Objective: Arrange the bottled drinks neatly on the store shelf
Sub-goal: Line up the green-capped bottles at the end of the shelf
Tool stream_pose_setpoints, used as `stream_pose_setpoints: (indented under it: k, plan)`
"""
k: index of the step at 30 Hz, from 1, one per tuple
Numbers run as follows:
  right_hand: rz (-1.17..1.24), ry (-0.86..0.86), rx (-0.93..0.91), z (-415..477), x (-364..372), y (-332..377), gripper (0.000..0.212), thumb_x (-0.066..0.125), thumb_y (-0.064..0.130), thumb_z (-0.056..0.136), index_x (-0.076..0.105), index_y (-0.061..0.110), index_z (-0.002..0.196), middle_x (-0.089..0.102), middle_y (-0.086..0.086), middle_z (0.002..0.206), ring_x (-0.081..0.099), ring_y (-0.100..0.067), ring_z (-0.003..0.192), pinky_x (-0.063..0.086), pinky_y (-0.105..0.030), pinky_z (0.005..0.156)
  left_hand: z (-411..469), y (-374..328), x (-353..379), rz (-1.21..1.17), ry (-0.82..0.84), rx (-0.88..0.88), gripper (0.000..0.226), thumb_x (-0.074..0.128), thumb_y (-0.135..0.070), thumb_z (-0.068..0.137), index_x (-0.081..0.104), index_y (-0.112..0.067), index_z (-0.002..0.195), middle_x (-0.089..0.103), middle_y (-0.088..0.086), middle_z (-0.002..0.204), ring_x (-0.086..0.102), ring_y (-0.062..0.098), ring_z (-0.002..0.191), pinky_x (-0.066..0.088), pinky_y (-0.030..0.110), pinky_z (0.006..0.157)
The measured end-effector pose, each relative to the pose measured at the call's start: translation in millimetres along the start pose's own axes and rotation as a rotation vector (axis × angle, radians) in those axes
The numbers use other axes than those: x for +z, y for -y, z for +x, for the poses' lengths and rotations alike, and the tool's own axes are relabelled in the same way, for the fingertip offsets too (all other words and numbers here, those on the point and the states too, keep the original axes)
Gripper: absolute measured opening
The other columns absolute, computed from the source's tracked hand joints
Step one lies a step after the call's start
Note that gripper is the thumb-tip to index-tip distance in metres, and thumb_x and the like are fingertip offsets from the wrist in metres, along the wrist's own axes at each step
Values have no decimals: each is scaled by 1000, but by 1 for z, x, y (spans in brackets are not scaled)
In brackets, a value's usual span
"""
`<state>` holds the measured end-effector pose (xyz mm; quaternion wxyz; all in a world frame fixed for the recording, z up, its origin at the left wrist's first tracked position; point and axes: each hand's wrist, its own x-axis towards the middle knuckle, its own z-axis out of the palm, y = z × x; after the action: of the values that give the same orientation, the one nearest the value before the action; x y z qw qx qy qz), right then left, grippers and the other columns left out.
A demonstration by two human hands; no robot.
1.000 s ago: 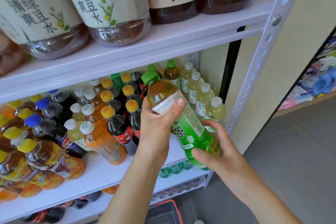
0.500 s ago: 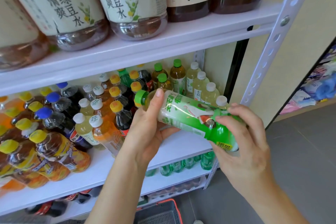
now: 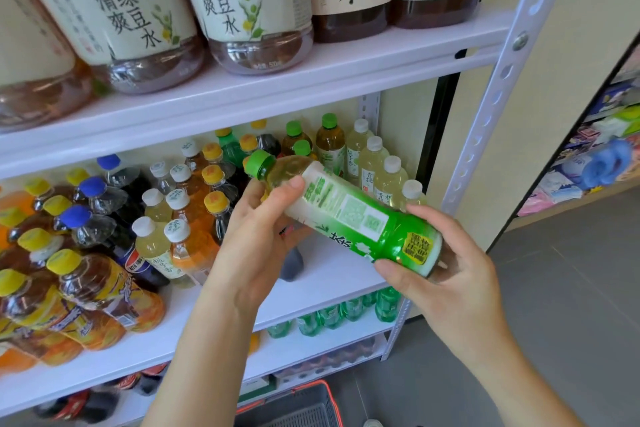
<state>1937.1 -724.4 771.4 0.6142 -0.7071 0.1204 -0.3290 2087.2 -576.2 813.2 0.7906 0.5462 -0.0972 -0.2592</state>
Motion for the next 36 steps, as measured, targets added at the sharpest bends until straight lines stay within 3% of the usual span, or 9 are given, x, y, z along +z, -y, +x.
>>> stream_pose_setpoints:
  k: [5, 8, 11, 15, 20, 24, 28, 33, 36]
  plan:
    - [266, 71, 378, -1, -1, 7, 62, 83, 68, 54, 72, 30, 102, 74, -7, 94, 72, -26, 80, 60, -37, 60, -1, 2, -6, -102, 200, -40, 72, 79, -16, 70, 47, -11, 134, 62, 19, 120, 63, 37, 106, 54, 56, 88]
    - [493, 157, 700, 2, -2, 9, 55, 76, 64, 65, 76, 18, 95, 70, -22, 86, 67, -31, 57, 52, -28, 41, 0, 2, -12, -105, 319, -44, 85, 90, -22, 61, 48, -14, 134, 65, 21, 115, 66, 41, 103, 51, 62, 92]
    - [709, 285, 954, 4, -5, 8, 54, 62, 62, 73, 78, 14, 91, 66, -24, 75, 61, -27, 45, 43, -22, 32, 3, 1, -9, -33, 318, -47, 76, 89, -15, 65, 49, -19, 130, 67, 21, 114, 68, 40, 101, 56, 57, 83]
    - [883, 379, 1069, 5, -5, 4, 56, 63, 55, 68, 77, 4, 87, 64, -25, 67, 58, -24, 37, 42, -20, 29, 7, 3, -1, 17, 220, -45, 72, 72, -10, 76, 39, -20, 139, 72, 16, 111, 72, 31, 95, 59, 41, 75]
    - [810, 365, 1011, 2, -5, -8, 63, 53, 61, 79, 75, 6, 100, 69, -24, 83, 66, -27, 54, 50, -25, 38, 8, 10, 7, -20, 121, 31, 76, 79, 0, 72, 39, -15, 135, 75, 9, 94, 73, 23, 81, 59, 32, 67]
    - [337, 232, 571, -3, -1, -20, 53, 72, 65, 71, 61, 40, 117, 69, 0, 115, 71, -24, 94, 59, -39, 68, 6, 11, 14, 123, 68, 148, 71, 80, -10, 62, 44, -20, 124, 76, 8, 86, 74, 22, 73, 56, 25, 58]
    - [61, 192, 336, -11, -2, -30, 65, 84, 43, 66, 51, 47, 122, 68, 10, 107, 71, -19, 88, 58, -34, 79, 5, 9, 12, 275, 152, 192, 75, 80, -14, 68, 42, -40, 128, 75, 7, 104, 73, 25, 95, 58, 29, 71]
    - [30, 264, 304, -7, -9, -40, 62, 84, 41, 67, 52, 49, 119, 70, 10, 104, 70, -12, 91, 54, -19, 76, 11, 2, 9, 392, 226, 166, 47, 55, -44, 87, 41, -39, 131, 75, -1, 106, 73, 21, 94, 59, 27, 69]
    - [5, 295, 306, -2, -11, -48, 61, 85, 40, 67, 52, 49, 118, 71, 9, 102, 70, -13, 90, 56, -22, 77, 19, 0, 11, 498, 179, 151, 52, 50, -49, 87, 43, -29, 133, 75, -4, 102, 72, 15, 94, 58, 25, 70]
